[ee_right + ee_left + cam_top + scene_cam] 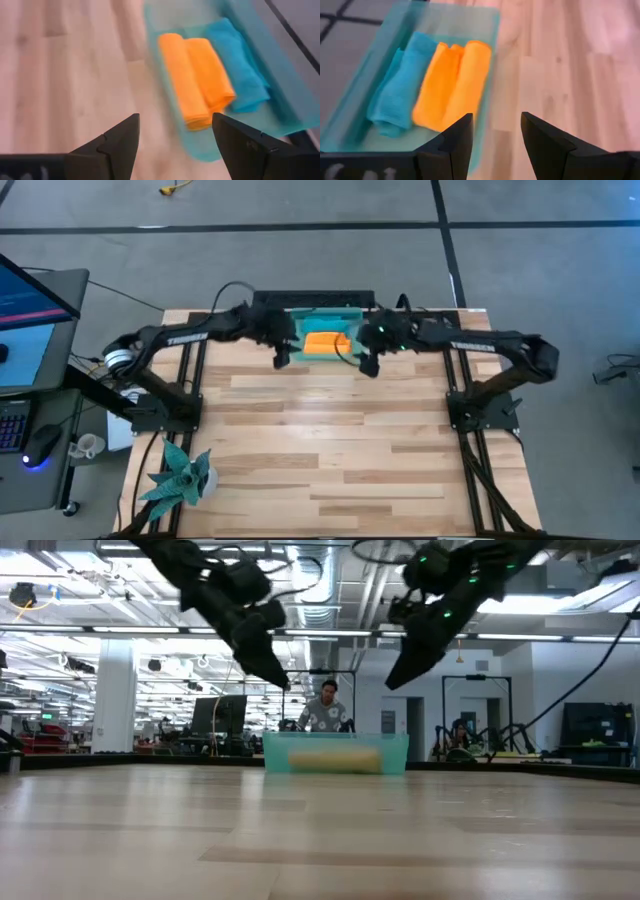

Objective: Roll microfiber towels into tight, uniform cylinder then place into a basket
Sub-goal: Return to Home Position

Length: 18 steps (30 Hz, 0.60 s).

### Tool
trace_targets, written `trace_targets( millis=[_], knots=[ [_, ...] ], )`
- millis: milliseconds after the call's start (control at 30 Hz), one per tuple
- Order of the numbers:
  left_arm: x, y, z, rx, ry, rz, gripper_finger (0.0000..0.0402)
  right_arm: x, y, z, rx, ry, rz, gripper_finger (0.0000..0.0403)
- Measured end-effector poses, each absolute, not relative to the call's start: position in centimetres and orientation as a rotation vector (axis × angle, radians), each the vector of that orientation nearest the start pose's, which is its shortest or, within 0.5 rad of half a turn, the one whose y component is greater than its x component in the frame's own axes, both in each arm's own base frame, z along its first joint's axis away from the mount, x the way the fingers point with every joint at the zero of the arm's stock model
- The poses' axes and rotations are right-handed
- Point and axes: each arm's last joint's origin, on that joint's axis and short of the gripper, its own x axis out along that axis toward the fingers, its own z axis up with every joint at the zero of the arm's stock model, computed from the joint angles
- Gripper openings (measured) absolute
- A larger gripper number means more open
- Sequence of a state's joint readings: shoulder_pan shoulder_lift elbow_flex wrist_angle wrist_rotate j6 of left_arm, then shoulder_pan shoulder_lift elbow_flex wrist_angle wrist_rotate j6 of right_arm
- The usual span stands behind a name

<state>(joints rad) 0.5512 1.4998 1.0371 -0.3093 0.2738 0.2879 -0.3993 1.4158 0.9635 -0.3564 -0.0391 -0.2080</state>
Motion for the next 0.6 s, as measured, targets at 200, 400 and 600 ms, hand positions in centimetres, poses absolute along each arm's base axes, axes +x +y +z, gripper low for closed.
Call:
trace_targets(
  millis=[200, 400, 600],
  knots=[
    [24.5, 11.4, 23.0, -0.015, 0.581, 0.217, 0.0158, 25.2, -7.2, 23.0, -0.063, 0.697, -0.173, 0.0272],
    [21.0, 6.8, 21.7, -0.055, 0.426, 0.191, 0.0158, 23.4, -4.2, 22.8, -0.080, 0.601, -0.097, 0.0272],
    [17.6, 3.0, 20.2, -0.108, 0.313, 0.155, 0.0157, 21.5, -2.6, 23.6, -0.089, 0.529, -0.065, 0.0272]
  ],
)
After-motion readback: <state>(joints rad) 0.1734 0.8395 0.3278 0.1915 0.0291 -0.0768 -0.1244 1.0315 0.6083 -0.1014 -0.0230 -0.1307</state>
